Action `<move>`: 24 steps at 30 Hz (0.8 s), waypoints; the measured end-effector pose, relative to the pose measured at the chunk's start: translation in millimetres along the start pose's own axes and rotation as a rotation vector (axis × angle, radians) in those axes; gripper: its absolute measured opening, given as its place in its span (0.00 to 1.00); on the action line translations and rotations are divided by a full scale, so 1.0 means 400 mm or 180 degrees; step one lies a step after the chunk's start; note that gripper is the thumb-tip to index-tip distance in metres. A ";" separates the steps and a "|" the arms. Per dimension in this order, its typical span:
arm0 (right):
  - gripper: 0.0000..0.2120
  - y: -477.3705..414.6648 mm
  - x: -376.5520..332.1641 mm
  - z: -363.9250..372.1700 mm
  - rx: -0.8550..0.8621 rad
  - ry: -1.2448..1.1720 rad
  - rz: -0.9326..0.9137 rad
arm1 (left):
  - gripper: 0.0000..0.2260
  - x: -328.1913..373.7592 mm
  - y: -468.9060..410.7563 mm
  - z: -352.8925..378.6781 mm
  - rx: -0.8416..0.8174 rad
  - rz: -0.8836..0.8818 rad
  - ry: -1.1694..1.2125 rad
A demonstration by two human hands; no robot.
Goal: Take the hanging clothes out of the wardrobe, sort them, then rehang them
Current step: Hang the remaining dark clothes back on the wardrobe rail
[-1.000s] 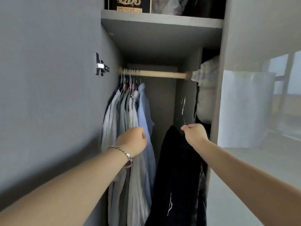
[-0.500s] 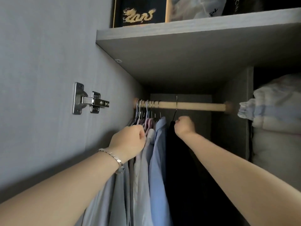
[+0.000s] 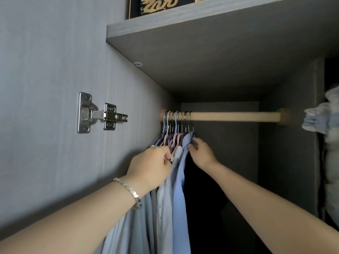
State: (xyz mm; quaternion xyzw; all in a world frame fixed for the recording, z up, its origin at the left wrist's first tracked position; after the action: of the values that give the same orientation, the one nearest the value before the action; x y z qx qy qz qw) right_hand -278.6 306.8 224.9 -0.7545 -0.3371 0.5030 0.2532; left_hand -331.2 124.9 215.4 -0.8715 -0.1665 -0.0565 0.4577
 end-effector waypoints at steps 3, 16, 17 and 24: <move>0.12 0.072 0.017 -0.055 0.0309 0.0010 0.0241 | 0.08 0.005 0.015 -0.017 -0.0011 0.0089 -0.0022; 0.14 0.675 0.023 -0.346 -0.1234 0.1155 0.1929 | 0.09 0.219 0.343 0.052 -0.1734 0.1037 0.0001; 0.12 0.740 0.029 -0.383 -0.1229 0.1192 0.2035 | 0.10 0.248 0.394 0.062 -0.1940 0.1113 0.0008; 0.09 1.283 0.066 -0.759 -0.0629 0.1871 0.3225 | 0.11 0.567 0.797 0.077 -0.2982 0.2120 0.0402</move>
State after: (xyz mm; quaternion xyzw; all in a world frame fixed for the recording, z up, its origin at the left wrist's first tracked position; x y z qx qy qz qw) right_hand 141.2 -16.9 -49.8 -0.9490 0.1041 0.2975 -0.0072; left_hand -10.9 36.7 6.2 -0.9816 0.1872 -0.0290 0.0251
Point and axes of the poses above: each hand's wrist, its own y-axis away from the middle knuckle, its own z-axis out of the palm, x = y × z, the point moved 3 cm from there along -y, towards the middle knuckle, and after that the axes turned 9 degrees about x, right-handed, at the moved point
